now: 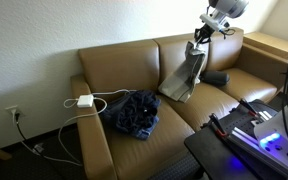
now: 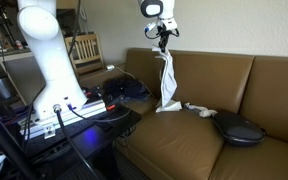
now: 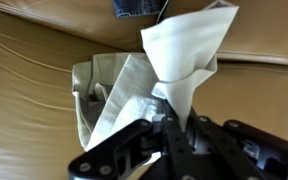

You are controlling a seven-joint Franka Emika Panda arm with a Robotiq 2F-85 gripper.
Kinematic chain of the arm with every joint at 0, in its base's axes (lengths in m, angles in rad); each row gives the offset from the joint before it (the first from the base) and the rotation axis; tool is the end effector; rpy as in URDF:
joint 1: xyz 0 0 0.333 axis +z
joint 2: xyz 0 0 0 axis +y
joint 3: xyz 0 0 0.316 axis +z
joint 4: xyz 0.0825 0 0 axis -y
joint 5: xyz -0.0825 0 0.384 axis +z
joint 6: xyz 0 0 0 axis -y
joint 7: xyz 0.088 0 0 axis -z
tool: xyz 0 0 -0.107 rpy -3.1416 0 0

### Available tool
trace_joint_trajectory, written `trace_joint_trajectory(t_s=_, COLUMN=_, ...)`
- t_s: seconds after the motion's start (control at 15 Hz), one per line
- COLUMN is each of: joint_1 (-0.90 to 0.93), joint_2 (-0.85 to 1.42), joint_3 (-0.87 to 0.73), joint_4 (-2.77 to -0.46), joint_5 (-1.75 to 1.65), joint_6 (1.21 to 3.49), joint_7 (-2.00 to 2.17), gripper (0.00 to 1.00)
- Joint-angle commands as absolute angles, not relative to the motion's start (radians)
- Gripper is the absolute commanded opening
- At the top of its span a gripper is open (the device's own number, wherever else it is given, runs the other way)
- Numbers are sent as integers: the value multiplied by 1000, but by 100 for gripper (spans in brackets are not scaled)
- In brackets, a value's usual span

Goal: Spread out the white cloth

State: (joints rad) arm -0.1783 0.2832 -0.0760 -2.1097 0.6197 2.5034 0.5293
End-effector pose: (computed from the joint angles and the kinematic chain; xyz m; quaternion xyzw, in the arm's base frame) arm 0.5680 -0.1509 0.2912 -0.7923 0.5788 -0.0293 0.1908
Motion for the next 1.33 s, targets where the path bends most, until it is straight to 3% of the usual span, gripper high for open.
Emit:
trace_joint_trajectory(t_s=0.0, joint_1=-157, joint_2=232, joint_3=-108, joint_4=-2139, joint_5=600, joint_6=2506, joint_7=535, gripper=11)
trace_joint_trajectory(t_s=0.13, joint_1=-147, joint_2=138, joint_3=-124, joint_4=-2204, joint_5=560, joint_6=2510, joint_7=561, gripper=11)
trace_joint_trajectory(t_s=0.2, joint_1=-143, joint_2=113, joint_3=-124, joint_4=-2225, joint_5=556, joint_6=2512, joint_7=565, gripper=3)
trace_joint_trajectory(t_s=0.8, joint_1=-192, joint_2=-8, joint_3=-166, joint_4=-2136, joint_5=959, joint_6=2391, joint_7=467, gripper=3)
trace_joint_trajectory(t_s=1.27, joint_1=-229, joint_2=10, joint_3=-250, joint_4=-1992, joint_5=1037, joint_6=2194, joint_7=525, gripper=3)
